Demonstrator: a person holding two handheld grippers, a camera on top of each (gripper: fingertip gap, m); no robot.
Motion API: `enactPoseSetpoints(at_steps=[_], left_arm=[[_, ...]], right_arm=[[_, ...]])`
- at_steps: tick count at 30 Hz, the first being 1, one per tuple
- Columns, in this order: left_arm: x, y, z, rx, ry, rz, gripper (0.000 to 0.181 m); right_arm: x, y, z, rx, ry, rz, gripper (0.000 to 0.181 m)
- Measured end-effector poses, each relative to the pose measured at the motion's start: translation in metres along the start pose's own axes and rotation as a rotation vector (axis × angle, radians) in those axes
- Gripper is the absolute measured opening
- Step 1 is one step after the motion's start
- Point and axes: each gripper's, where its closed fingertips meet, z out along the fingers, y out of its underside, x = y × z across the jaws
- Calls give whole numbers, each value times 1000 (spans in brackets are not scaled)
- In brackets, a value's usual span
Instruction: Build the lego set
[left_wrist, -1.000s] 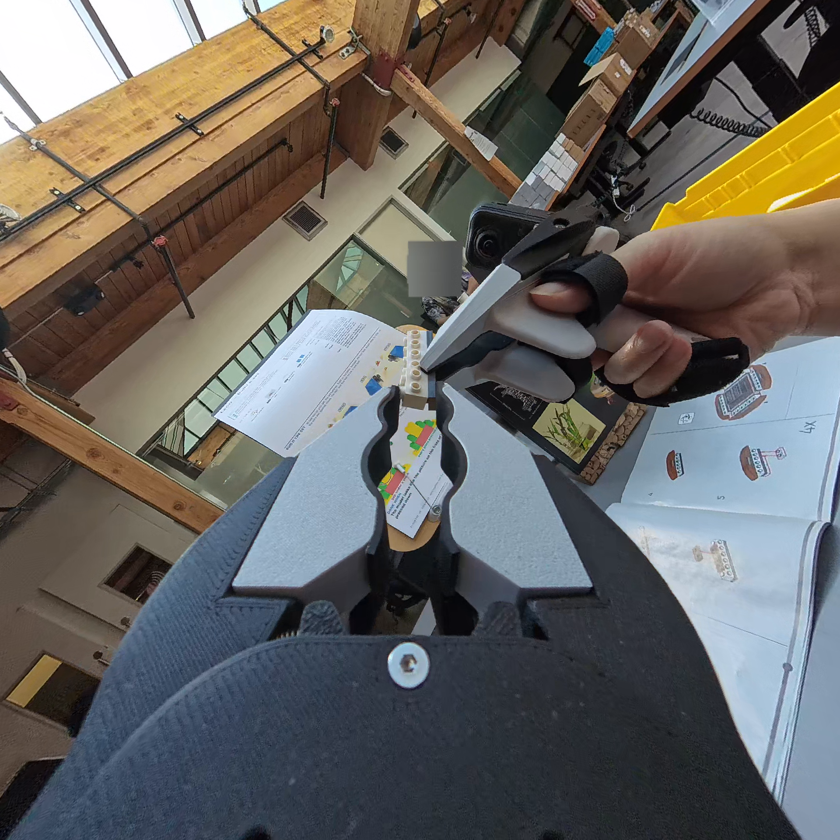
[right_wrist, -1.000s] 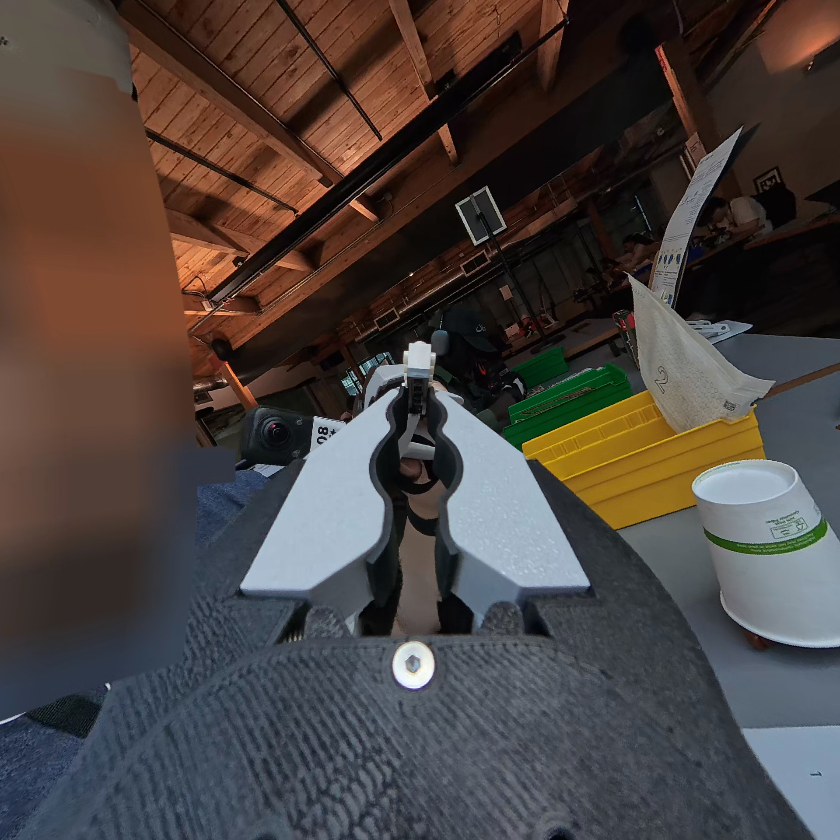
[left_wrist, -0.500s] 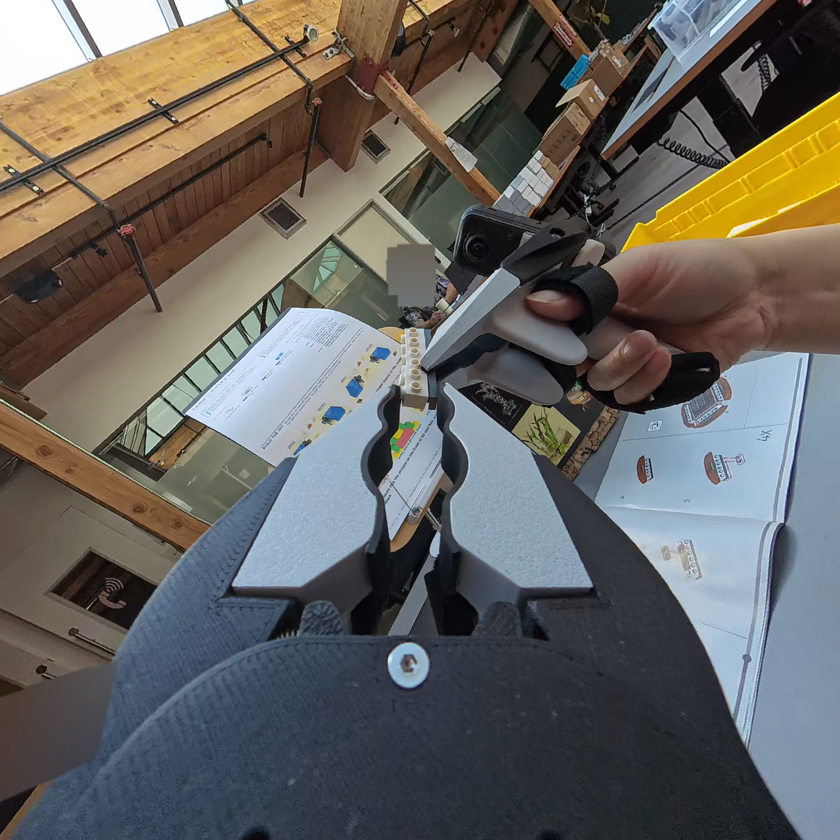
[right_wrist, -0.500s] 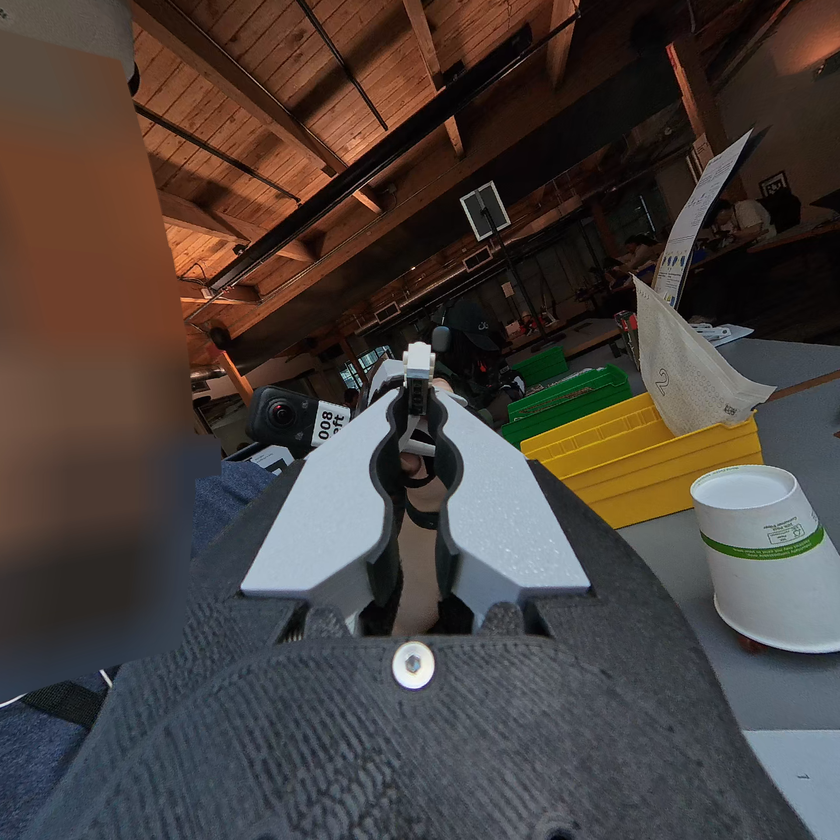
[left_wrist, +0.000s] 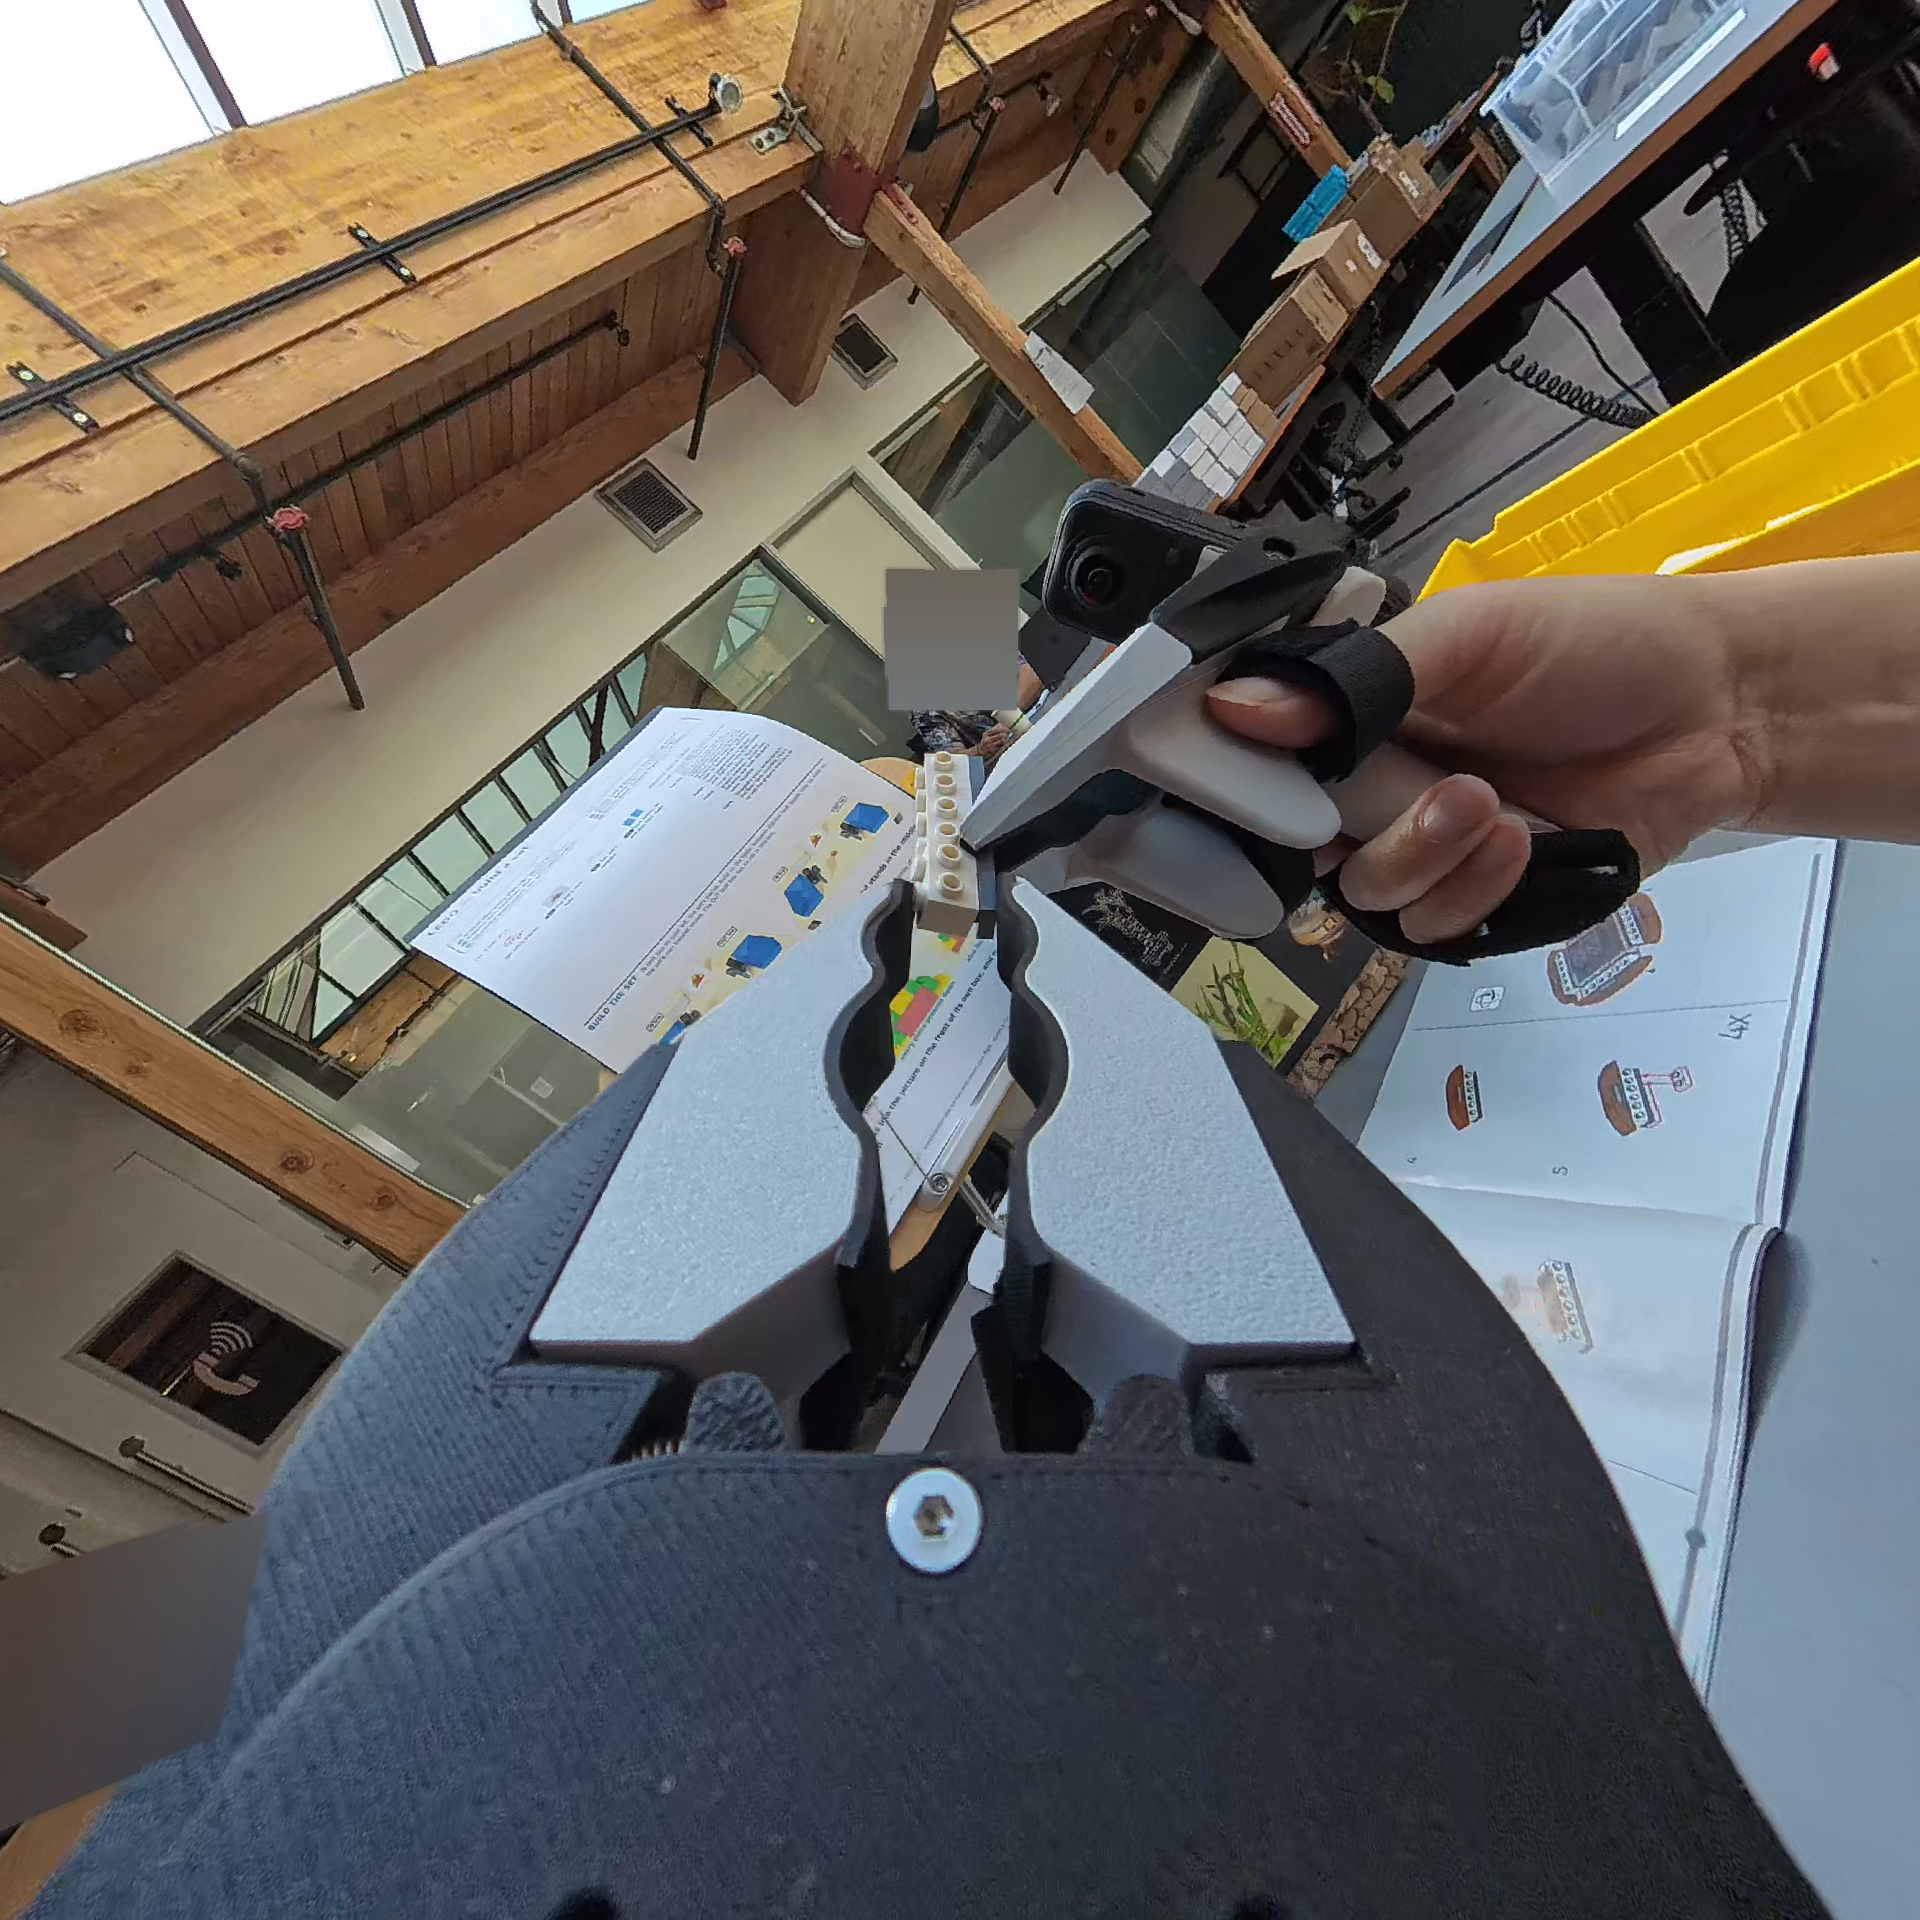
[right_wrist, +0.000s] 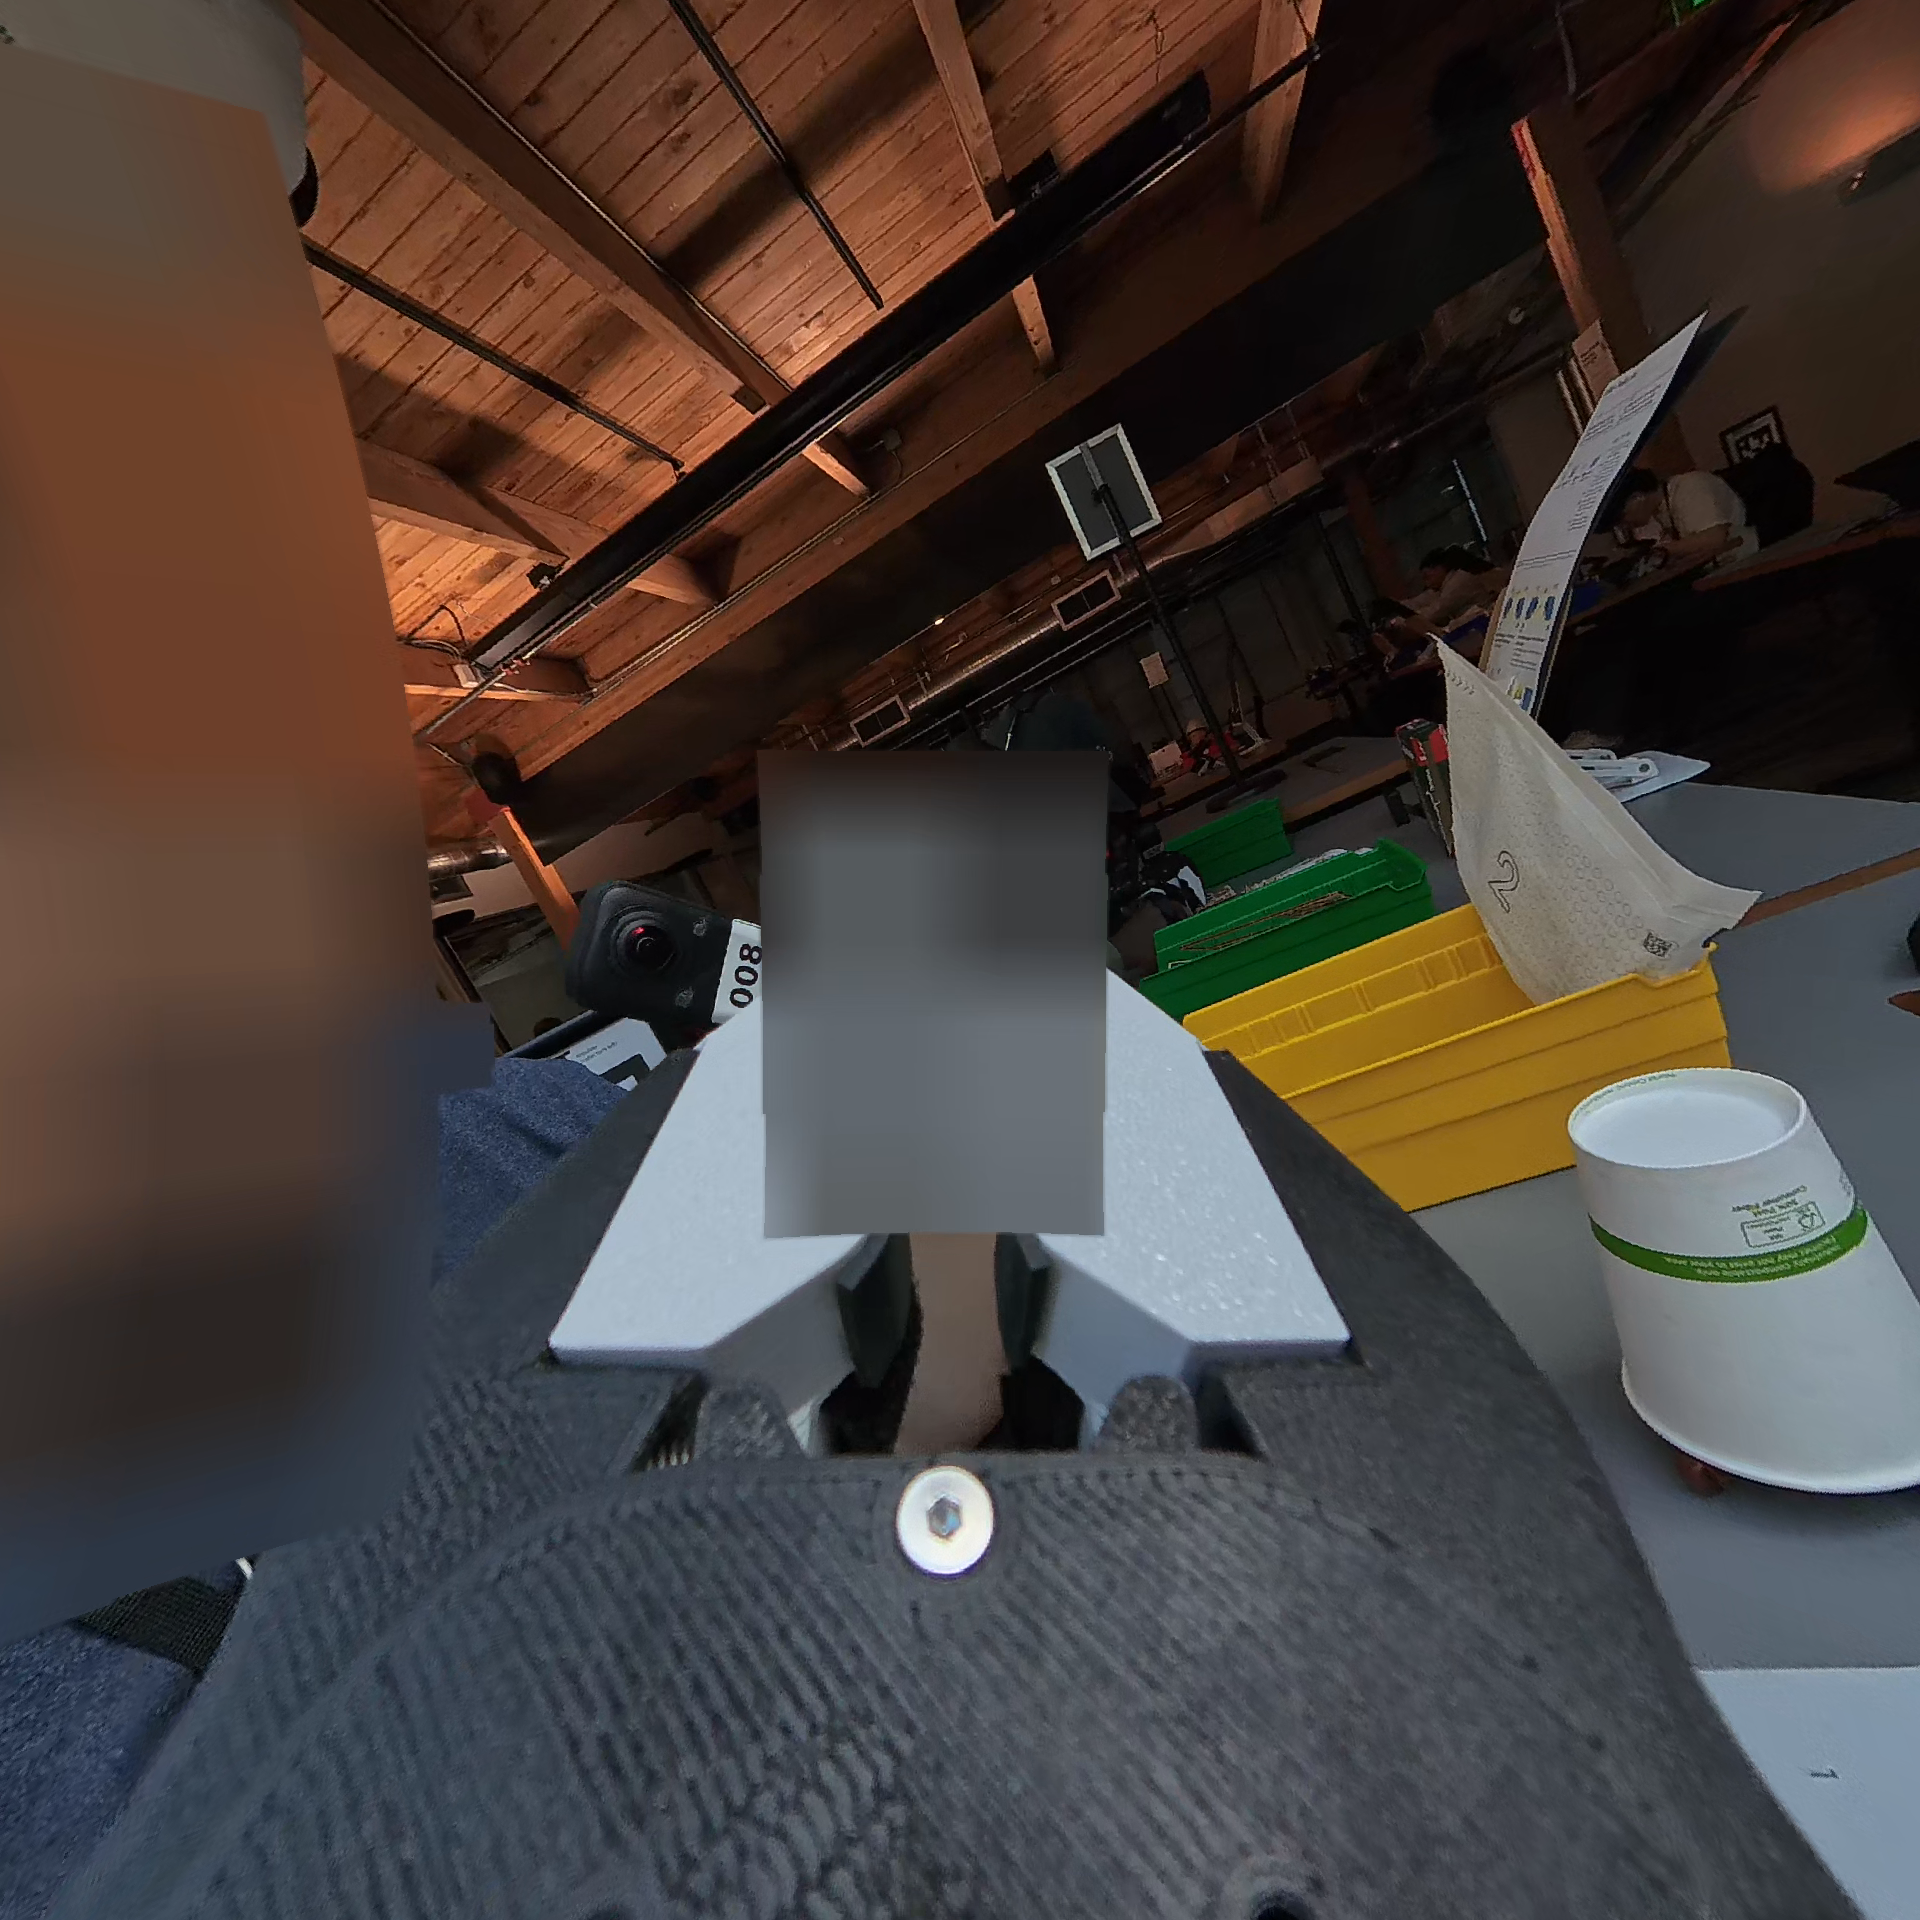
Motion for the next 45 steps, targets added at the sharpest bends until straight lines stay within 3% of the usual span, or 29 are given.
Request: enactPoseSetpoints(at_steps=[1, 20, 25, 45], left_arm=[[0, 0, 1, -1, -11, 17, 14], [-2, 5, 3, -8, -54, 63, 16], [-3, 4, 3, -1, -76, 87, 28], [-2, -2, 3, 37, -89, 104, 15]], right_arm=[[1, 0, 0, 2, 5, 10, 5], [7, 0, 0, 23, 8, 89, 6], [5, 0, 1, 26, -12, 119, 6], [0, 3, 5, 24, -70, 167, 6]])
